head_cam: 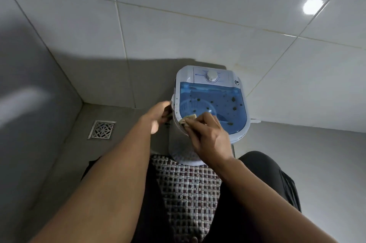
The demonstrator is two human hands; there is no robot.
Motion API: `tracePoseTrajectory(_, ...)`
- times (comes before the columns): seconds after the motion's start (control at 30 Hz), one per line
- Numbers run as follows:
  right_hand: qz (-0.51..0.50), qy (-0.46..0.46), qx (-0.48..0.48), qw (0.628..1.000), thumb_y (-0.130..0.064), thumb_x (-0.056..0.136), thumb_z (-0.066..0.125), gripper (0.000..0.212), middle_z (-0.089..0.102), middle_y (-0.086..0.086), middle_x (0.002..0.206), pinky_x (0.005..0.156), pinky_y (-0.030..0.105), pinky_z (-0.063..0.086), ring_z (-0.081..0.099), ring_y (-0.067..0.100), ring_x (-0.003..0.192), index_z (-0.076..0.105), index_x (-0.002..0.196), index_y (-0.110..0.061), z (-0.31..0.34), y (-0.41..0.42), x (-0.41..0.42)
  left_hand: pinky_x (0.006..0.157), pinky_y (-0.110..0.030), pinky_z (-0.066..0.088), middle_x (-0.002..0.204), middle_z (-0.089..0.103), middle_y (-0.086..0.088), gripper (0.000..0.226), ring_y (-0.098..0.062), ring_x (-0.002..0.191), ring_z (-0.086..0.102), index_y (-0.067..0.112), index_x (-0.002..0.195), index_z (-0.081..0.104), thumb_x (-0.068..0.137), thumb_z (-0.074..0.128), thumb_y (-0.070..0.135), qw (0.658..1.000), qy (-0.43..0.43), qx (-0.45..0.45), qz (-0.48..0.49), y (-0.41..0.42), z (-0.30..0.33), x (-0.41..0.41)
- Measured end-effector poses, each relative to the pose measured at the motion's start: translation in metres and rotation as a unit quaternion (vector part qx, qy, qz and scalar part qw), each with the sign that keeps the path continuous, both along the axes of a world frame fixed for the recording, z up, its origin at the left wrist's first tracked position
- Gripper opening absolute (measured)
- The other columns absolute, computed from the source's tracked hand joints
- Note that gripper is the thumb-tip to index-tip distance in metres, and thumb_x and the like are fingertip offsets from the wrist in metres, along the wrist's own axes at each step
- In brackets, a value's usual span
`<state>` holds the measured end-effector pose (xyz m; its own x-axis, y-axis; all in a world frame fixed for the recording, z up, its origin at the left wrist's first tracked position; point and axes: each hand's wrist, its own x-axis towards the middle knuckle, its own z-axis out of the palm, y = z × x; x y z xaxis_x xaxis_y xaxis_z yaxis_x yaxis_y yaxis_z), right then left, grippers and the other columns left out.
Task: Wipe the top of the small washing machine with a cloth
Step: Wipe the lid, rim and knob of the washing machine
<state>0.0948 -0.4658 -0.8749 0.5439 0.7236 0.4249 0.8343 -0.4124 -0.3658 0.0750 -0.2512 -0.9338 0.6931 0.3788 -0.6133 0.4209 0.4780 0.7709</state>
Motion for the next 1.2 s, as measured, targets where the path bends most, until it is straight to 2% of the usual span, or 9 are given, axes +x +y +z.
tracePoseTrajectory(0.13, 0.043, -0.068, -0.081, 0.993, -0.037, 0.098, 0.068, 0.021, 0.056, -0.001, 0.097, 0.047, 0.035, 0.051, 0.054, 0.020, 0.086, 0.074, 0.114, -0.026, -0.010, -0.014, 0.009, 0.082, -0.031, 0.056, 0.106, 0.071, -0.005, 0.026, -0.020, 0.099, 0.065, 0.012, 0.112, 0.071, 0.099, 0.061, 0.032, 1.000, -0.003, -0.012, 0.003, 0.001, -0.005, 0.001)
tracePoseTrajectory(0.27, 0.026, -0.069, -0.118, 0.990, -0.040, 0.099, 0.064, 0.025, 0.058, 0.000, 0.105, 0.050, 0.039, 0.055, 0.054, 0.022, 0.094, 0.071, 0.120, -0.027, -0.025, -0.042, 0.010, 0.100, -0.042, 0.053, 0.109, 0.068, -0.011, 0.021, -0.026, 0.099, 0.064, 0.009, 0.108, 0.068, 0.103, 0.058, 0.026, 1.000, 0.015, 0.001, 0.001, 0.005, -0.004, 0.008)
tracePoseTrajectory(0.4, 0.022, -0.077, -0.155, 0.985, -0.038, 0.099, 0.065, 0.030, 0.059, -0.004, 0.127, 0.055, 0.038, 0.058, 0.053, 0.023, 0.111, 0.068, 0.127, -0.029, -0.029, -0.038, 0.007, 0.083, -0.037, 0.054, 0.109, 0.067, -0.012, 0.021, -0.027, 0.097, 0.065, 0.010, 0.108, 0.067, 0.104, 0.056, 0.028, 0.999, 0.032, 0.004, -0.003, 0.007, -0.003, 0.011)
tracePoseTrajectory(0.5, 0.048, -0.095, -0.168, 0.980, -0.031, 0.097, 0.069, 0.031, 0.059, -0.002, 0.129, 0.054, 0.037, 0.057, 0.053, 0.024, 0.110, 0.067, 0.127, -0.025, -0.028, -0.024, 0.005, 0.092, -0.040, 0.056, 0.121, 0.072, -0.013, 0.032, -0.027, 0.105, 0.068, 0.007, 0.121, 0.069, 0.103, 0.058, 0.031, 0.999, 0.031, 0.006, -0.005, 0.008, -0.006, 0.011)
tracePoseTrajectory(0.63, 0.067, -0.107, -0.184, 0.975, -0.020, 0.084, 0.082, 0.042, 0.058, -0.001, 0.129, 0.052, 0.035, 0.056, 0.054, 0.025, 0.108, 0.068, 0.123, -0.023, -0.031, -0.010, 0.005, 0.069, -0.027, 0.052, 0.125, 0.072, -0.013, 0.041, -0.030, 0.117, 0.069, 0.004, 0.130, 0.067, 0.104, 0.057, 0.033, 1.000, 0.029, -0.009, -0.008, 0.008, -0.004, 0.009)
tracePoseTrajectory(0.73, 0.064, -0.106, -0.186, 0.975, -0.019, 0.080, 0.085, 0.041, 0.058, -0.003, 0.126, 0.049, 0.035, 0.055, 0.055, 0.025, 0.106, 0.070, 0.118, -0.026, -0.032, 0.004, 0.005, 0.079, -0.027, 0.056, 0.130, 0.070, -0.015, 0.040, -0.030, 0.125, 0.065, 0.002, 0.130, 0.067, 0.103, 0.058, 0.031, 1.000, 0.008, -0.023, -0.006, 0.011, -0.009, 0.008)
tracePoseTrajectory(0.87, 0.037, -0.105, -0.202, 0.973, -0.026, 0.079, 0.085, 0.034, 0.058, -0.007, 0.119, 0.046, 0.029, 0.049, 0.054, 0.021, 0.103, 0.072, 0.110, -0.032, -0.029, 0.025, 0.005, 0.088, -0.035, 0.055, 0.101, 0.072, -0.004, 0.024, -0.020, 0.097, 0.067, 0.014, 0.103, 0.073, 0.103, 0.054, 0.029, 0.999, -0.015, -0.033, -0.001, 0.010, -0.012, 0.005)
tracePoseTrajectory(1.0, 0.040, -0.092, -0.183, 0.978, -0.034, 0.091, 0.072, 0.014, 0.060, -0.008, 0.115, 0.048, 0.029, 0.045, 0.055, 0.021, 0.100, 0.073, 0.105, -0.032, -0.023, 0.049, 0.013, 0.064, -0.033, 0.046, 0.091, 0.074, -0.004, 0.049, -0.019, 0.074, 0.064, 0.012, 0.102, 0.072, 0.107, 0.035, 0.043, 0.994, -0.018, -0.108, 0.008, 0.010, -0.005, -0.004)
tracePoseTrajectory(1.2, 0.056, -0.092, -0.237, 0.966, -0.036, 0.101, 0.054, 0.022, 0.061, -0.007, 0.122, 0.064, 0.032, 0.039, 0.052, 0.022, 0.109, 0.072, 0.113, -0.033, -0.005, 0.098, 0.047, 0.068, -0.035, 0.038, 0.089, 0.065, -0.008, 0.056, -0.020, 0.075, 0.058, 0.010, 0.100, 0.071, 0.105, 0.031, 0.049, 0.989, -0.014, -0.145, 0.038, 0.007, -0.006, -0.012)
